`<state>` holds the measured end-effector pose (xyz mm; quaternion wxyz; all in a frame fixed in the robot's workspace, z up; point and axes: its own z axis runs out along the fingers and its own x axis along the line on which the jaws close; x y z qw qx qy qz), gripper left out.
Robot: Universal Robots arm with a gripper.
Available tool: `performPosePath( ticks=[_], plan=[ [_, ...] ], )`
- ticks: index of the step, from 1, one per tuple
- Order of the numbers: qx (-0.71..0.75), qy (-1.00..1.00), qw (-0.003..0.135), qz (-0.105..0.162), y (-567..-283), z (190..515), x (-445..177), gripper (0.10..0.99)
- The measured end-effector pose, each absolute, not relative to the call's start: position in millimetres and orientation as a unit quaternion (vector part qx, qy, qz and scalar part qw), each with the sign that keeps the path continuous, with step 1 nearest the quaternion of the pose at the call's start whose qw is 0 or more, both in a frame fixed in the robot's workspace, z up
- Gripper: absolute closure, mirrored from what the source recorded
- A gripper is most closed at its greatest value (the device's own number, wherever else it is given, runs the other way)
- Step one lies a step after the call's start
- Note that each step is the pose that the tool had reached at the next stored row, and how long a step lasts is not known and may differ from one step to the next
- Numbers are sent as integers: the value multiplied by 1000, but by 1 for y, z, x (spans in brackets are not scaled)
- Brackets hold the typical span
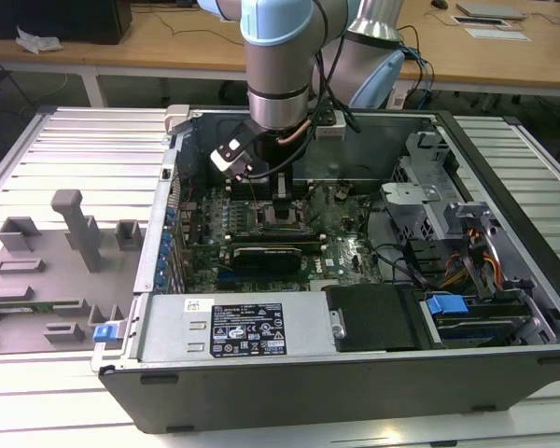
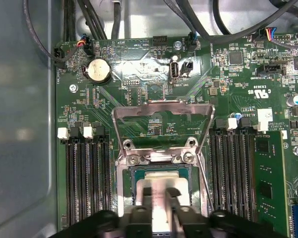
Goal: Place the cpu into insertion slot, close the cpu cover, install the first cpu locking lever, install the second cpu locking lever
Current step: 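Place the cpu into insertion slot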
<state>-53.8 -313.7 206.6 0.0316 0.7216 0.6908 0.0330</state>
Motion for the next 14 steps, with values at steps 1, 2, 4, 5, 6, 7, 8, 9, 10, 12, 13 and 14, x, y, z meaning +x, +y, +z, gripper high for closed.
performPosePath(
  ticks=[1, 2, 4, 5, 6, 7, 8, 9, 10, 12, 13, 14],
  plan=[
    [722, 691, 32, 33, -314, 207, -54, 922],
    [722, 691, 32, 33, -314, 207, -54, 922],
    [722, 691, 32, 33, -314, 207, -54, 980],
    [722, 691, 32, 33, -314, 207, -54, 980],
    [722, 691, 32, 33, -314, 207, -54, 980],
    [722, 691, 32, 32, -314, 208, -54, 980],
    [722, 691, 32, 32, -314, 211, -54, 980],
    [722, 691, 33, 32, -314, 213, -54, 980],
    [722, 691, 33, 32, -314, 215, -54, 980],
    [721, 691, 38, 27, -314, 222, -54, 980],
    [721, 691, 43, 22, -314, 224, -54, 980],
    [721, 691, 48, 18, -314, 226, -54, 980]
  ],
)
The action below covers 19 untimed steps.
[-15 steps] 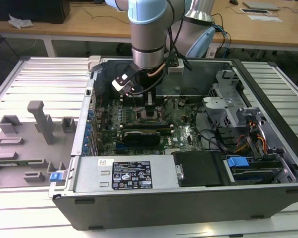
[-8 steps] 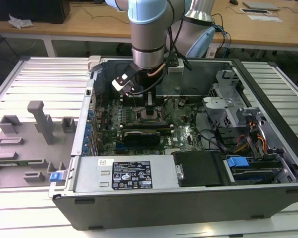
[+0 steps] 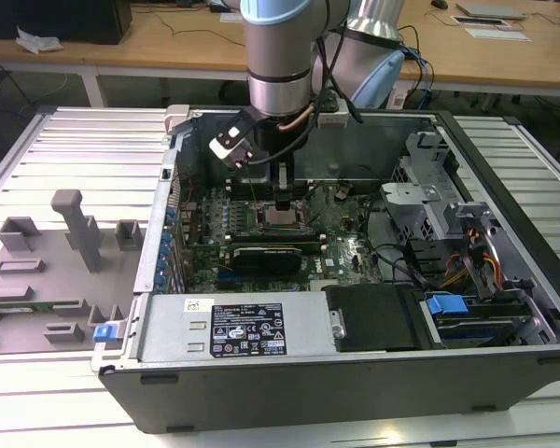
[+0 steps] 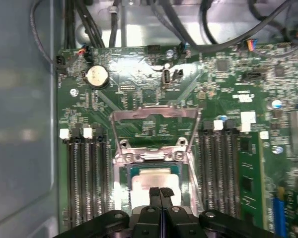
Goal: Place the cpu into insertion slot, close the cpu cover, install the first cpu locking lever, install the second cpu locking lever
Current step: 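Place the cpu into insertion slot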
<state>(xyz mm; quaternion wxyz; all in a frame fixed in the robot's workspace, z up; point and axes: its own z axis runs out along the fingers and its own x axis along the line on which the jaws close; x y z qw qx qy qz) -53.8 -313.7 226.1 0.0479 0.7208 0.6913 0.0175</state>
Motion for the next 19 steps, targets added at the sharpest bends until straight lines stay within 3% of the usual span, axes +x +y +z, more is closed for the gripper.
performPosePath(
  ticks=[4, 19],
  plan=[
    [720, 692, 57, 9, -314, 238, -54, 980],
    [720, 691, 56, 9, -310, 267, -54, 980]
  ],
)
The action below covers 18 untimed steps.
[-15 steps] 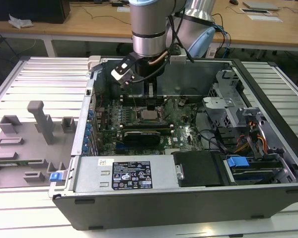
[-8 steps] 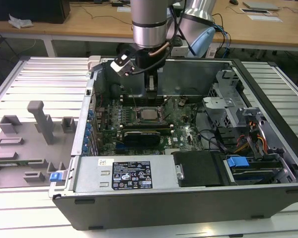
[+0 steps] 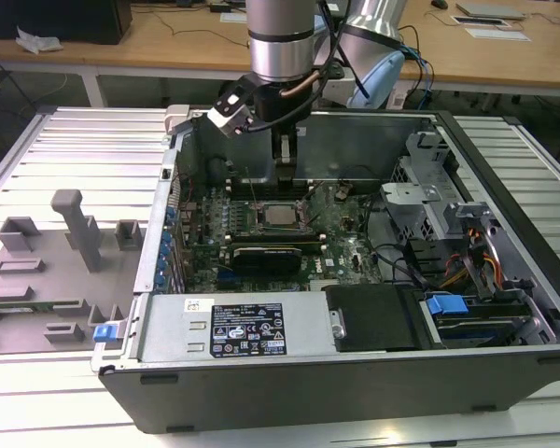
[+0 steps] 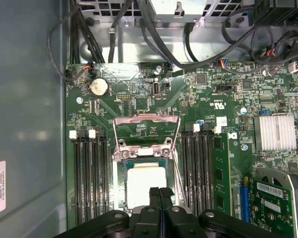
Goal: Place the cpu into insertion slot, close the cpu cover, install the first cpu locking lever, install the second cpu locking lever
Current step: 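Place the cpu into insertion slot, then close the cpu cover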
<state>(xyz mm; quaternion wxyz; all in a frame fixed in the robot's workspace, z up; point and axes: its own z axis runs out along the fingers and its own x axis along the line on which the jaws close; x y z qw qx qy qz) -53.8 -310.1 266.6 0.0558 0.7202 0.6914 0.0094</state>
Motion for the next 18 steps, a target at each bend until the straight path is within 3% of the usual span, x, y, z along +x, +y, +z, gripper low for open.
performPosePath(
  ticks=[3, 18],
  plan=[
    [720, 693, 40, 18, -310, 266, -54, 980],
    [716, 697, 39, 18, -310, 266, -52, 980]
  ],
)
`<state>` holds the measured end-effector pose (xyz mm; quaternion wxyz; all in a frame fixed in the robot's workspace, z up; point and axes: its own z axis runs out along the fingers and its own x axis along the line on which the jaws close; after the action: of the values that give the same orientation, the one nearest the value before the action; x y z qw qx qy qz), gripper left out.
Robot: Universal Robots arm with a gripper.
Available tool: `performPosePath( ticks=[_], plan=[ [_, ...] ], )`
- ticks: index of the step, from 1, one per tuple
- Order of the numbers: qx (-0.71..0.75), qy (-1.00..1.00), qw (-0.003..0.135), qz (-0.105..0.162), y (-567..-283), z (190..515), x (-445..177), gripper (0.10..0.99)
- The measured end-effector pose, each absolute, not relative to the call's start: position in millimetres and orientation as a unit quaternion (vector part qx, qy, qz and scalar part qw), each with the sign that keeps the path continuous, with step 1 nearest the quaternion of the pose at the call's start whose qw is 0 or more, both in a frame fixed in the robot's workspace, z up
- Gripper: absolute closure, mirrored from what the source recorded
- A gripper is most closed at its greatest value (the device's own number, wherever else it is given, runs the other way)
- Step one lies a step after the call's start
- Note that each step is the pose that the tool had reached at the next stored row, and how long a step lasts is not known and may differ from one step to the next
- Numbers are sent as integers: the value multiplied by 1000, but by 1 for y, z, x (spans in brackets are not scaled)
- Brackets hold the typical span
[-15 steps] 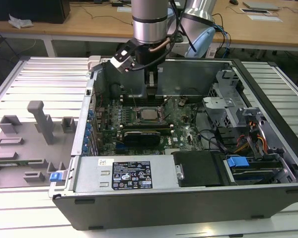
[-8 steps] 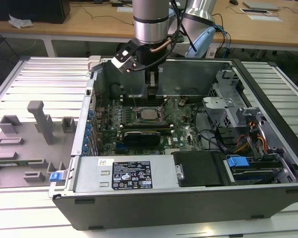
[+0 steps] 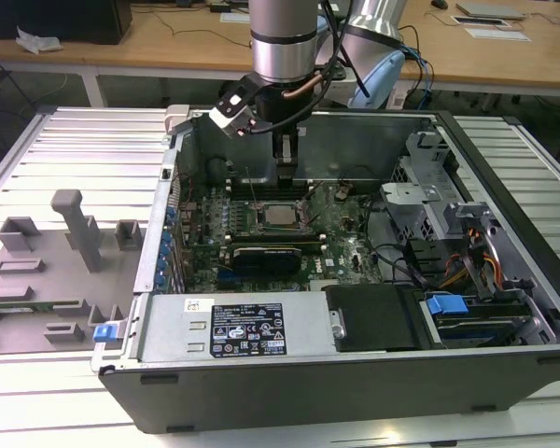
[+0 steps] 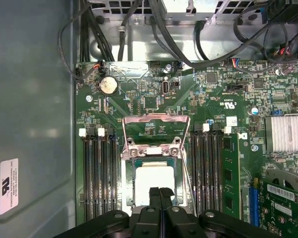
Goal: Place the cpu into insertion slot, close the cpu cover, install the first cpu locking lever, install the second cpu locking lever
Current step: 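Close the cpu cover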
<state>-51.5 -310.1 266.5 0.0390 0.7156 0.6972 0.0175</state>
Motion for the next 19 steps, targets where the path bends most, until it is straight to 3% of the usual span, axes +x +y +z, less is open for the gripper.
performPosePath(
  ticks=[15, 17, 19],
  plan=[
    [715, 698, 39, 17, -310, 272, -51, 980],
    [716, 698, 29, 14, -310, 272, -51, 980],
    [716, 697, 13, 29, -310, 272, -50, 980]
  ],
)
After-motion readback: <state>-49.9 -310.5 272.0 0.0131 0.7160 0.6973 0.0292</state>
